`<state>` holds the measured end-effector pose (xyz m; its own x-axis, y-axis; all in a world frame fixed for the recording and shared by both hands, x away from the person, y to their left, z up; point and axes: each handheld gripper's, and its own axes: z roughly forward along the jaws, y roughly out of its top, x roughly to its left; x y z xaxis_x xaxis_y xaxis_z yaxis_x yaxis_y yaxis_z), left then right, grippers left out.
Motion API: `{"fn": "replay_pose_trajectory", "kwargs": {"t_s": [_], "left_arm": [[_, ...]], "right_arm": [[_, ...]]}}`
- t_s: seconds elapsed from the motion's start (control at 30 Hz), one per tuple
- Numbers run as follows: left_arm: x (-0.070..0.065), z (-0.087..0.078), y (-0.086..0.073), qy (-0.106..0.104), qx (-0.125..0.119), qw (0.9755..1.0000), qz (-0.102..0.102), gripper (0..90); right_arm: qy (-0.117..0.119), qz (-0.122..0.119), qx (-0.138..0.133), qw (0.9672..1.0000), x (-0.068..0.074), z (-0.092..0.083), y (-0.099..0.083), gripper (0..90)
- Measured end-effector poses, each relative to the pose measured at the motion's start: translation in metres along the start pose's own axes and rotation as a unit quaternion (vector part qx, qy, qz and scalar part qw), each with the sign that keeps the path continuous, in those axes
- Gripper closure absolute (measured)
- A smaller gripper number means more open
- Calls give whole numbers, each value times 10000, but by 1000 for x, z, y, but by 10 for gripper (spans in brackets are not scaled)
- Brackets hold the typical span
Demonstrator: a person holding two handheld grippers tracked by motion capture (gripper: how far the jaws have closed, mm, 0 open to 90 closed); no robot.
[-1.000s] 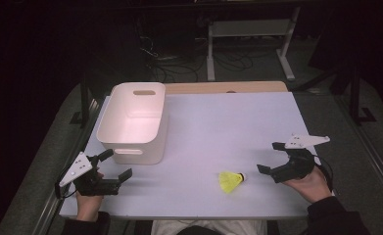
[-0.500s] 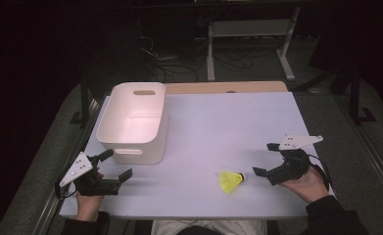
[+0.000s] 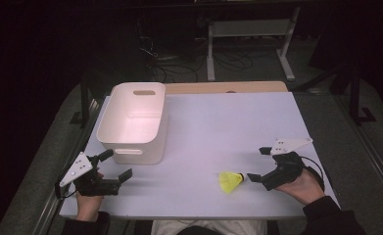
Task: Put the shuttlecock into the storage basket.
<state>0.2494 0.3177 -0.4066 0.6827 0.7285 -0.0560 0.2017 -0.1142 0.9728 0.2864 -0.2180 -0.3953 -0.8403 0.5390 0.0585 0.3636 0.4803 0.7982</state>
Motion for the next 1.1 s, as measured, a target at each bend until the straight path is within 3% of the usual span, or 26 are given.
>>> {"fn": "replay_pose_trajectory", "kwargs": {"t_s": [0.17,0.33,0.6,0.63,1.1], "left_arm": [[0,0,0,-4,2,10000,-2,0],[0,0,0,-5,3,10000,1,0],[0,0,0,-7,4,10000,0,0],[0,0,0,-8,3,10000,-1,0],[0,0,0,-16,5,10000,2,0]], "right_arm": [[77,-65,59,9999,3,3,1,7],[303,-255,164,9991,7,5,2,129],[474,-350,312,9978,10,9,2,187],[502,-396,355,9973,11,10,2,231],[837,-624,561,9930,16,15,2,426]]}}
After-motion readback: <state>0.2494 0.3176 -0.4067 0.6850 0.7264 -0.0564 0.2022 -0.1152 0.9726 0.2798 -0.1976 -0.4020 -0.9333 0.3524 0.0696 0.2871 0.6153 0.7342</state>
